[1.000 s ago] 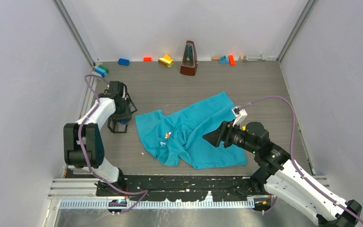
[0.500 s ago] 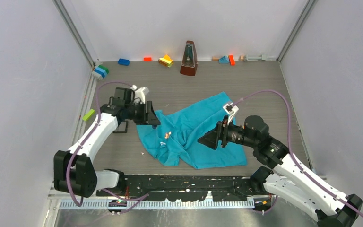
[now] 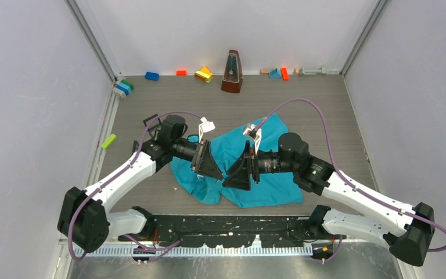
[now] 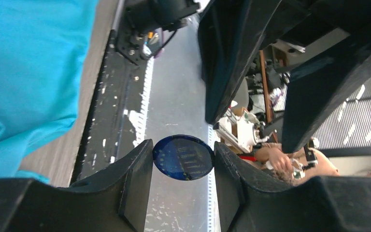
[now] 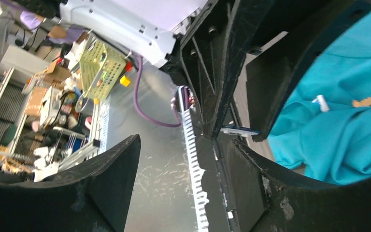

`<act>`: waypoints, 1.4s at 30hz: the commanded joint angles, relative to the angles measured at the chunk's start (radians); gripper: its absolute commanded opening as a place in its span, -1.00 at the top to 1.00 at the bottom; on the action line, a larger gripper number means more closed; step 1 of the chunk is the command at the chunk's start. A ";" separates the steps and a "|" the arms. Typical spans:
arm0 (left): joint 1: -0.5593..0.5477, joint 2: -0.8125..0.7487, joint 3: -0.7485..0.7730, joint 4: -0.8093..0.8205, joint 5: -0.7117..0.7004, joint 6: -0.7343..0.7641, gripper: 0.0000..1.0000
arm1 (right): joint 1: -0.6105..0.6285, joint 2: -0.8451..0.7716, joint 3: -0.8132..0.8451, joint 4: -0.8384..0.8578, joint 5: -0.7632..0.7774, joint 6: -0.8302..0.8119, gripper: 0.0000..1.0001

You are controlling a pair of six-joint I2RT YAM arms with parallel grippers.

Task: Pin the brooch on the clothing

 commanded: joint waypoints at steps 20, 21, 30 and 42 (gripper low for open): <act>-0.129 -0.149 -0.059 0.346 0.150 -0.347 0.48 | 0.052 -0.071 -0.029 0.169 -0.072 -0.027 -0.09; -0.136 -0.150 -0.060 0.363 0.150 -0.367 0.48 | 0.052 -0.062 -0.030 0.176 -0.081 -0.021 -0.05; -0.150 -0.180 -0.058 0.518 0.090 -0.486 0.49 | 0.053 -0.044 -0.059 0.259 -0.098 0.016 0.07; -0.154 -0.208 -0.080 0.611 0.085 -0.598 0.49 | 0.054 -0.010 -0.084 0.398 -0.119 0.069 0.03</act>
